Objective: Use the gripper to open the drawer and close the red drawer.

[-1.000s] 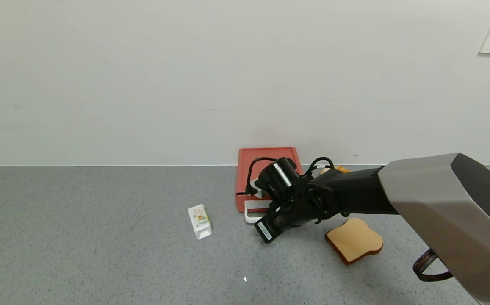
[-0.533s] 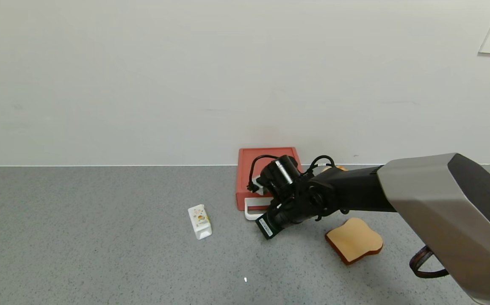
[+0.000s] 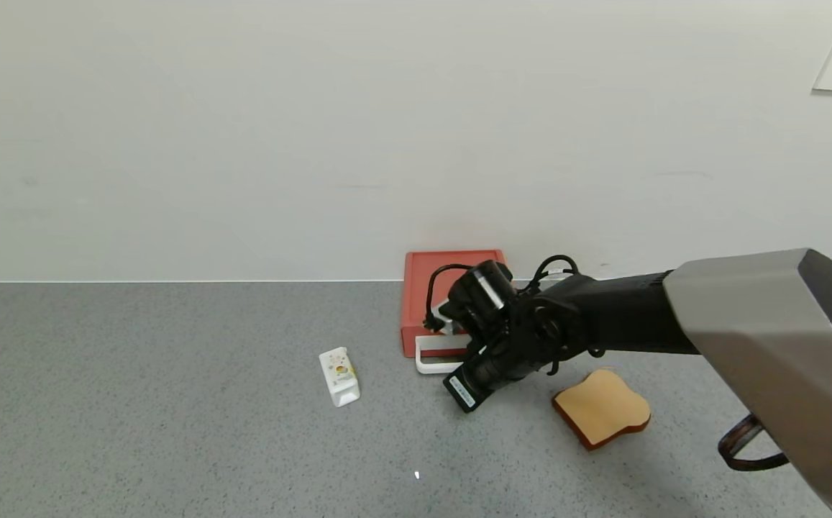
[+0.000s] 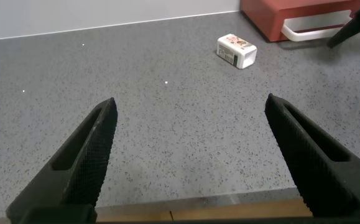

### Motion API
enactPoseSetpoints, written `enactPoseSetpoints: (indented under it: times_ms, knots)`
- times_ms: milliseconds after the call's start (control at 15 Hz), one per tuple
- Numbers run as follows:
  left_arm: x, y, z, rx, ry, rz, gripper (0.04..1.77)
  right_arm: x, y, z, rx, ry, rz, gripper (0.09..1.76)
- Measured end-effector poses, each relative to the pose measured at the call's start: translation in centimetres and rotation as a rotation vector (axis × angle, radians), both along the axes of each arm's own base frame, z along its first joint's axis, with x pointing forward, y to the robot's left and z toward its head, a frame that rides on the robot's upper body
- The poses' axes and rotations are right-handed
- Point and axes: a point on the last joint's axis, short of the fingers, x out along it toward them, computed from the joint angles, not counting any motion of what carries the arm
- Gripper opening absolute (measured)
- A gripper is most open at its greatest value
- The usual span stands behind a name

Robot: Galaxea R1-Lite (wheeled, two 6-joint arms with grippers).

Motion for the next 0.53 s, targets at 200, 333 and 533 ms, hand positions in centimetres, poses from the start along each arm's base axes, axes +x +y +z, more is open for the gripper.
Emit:
enactPoseSetpoints:
  times_ms: [200,333,533]
  knots:
    - [0.0,0.0,0.0,0.000,0.000,-0.001,1.72,-1.7,-1.2,2.5,-0.020,-0.033,0.060,0.11]
    - [0.0,0.0,0.0,0.000,0.000,0.000,1.72,-3.0,-2.4,3.9,-0.033,-0.046,0.083,0.11]
    - [0.0,0.0,0.0,0.000,0.000,0.000,1.72,-4.5,-4.8,5.7,-0.034,-0.060,0.078,0.11]
